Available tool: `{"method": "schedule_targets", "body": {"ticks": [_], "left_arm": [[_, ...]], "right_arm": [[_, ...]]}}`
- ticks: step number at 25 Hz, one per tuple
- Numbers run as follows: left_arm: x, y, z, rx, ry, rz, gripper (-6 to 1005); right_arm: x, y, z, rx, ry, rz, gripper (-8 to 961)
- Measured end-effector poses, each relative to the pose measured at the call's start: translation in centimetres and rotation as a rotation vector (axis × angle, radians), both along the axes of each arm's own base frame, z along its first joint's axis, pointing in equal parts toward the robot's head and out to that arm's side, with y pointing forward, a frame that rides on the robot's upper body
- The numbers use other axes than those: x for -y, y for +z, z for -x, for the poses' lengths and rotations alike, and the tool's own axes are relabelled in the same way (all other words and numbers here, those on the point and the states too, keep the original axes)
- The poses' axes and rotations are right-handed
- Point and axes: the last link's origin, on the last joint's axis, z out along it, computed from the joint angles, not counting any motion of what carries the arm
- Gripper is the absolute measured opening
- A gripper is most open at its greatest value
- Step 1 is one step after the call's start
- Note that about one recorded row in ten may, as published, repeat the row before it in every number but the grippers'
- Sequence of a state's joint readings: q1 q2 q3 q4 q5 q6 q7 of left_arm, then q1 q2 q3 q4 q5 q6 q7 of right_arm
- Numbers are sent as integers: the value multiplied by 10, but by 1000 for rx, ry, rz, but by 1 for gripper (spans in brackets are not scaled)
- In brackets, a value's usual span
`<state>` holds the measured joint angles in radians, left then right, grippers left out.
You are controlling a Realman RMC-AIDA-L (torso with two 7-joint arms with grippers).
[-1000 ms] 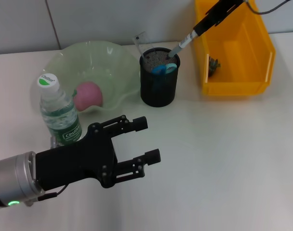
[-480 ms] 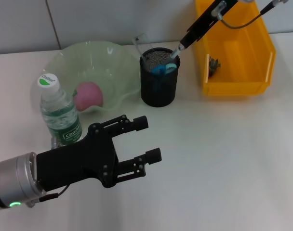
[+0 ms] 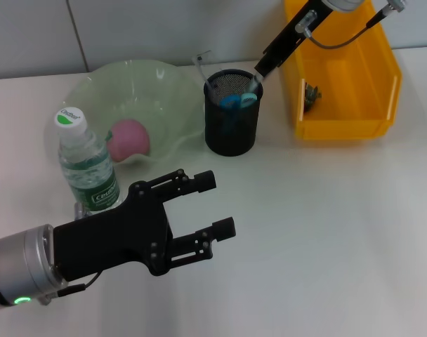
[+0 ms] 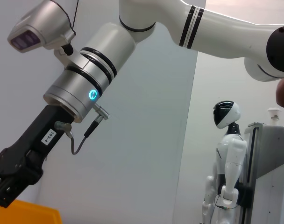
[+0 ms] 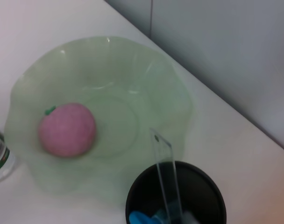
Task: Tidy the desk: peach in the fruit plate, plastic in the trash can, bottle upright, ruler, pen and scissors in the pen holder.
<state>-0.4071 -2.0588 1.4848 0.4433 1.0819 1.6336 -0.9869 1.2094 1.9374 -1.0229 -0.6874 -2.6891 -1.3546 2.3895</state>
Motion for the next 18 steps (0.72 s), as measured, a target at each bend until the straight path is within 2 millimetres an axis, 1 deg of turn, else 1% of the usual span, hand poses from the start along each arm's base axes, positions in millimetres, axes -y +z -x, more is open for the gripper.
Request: {"method": "schedule_targets", "body": {"ticks": [7,11,12,13,15,16,17,18], "left_arm": [[1,0,1,1,1,0,730],[1,0,1,2,1,0,730],[1,0,1,1,1,-1,730],[1,0,1,1,1,-1,730],[1,1,2,0,0,-3,730],[1,2,3,-2,-1,-3,730],[1,3,4,-7,-1,-3,731],[1,3,4,-7,-1,-3,731]], "right_arm": [[-1,-5,4,-15,14,-21,371],[0,-1,10,-47,43,-55,505],[3,7,13,-100,70,-101,525],[3,7,13,-100,70,-101,545],[9,18,15,-171,94,-148,584],[15,26,14,-233,105,-180,604],[27,41,9,-359,113,-225,624],[27,41,9,-359,113,-225,644]]}}
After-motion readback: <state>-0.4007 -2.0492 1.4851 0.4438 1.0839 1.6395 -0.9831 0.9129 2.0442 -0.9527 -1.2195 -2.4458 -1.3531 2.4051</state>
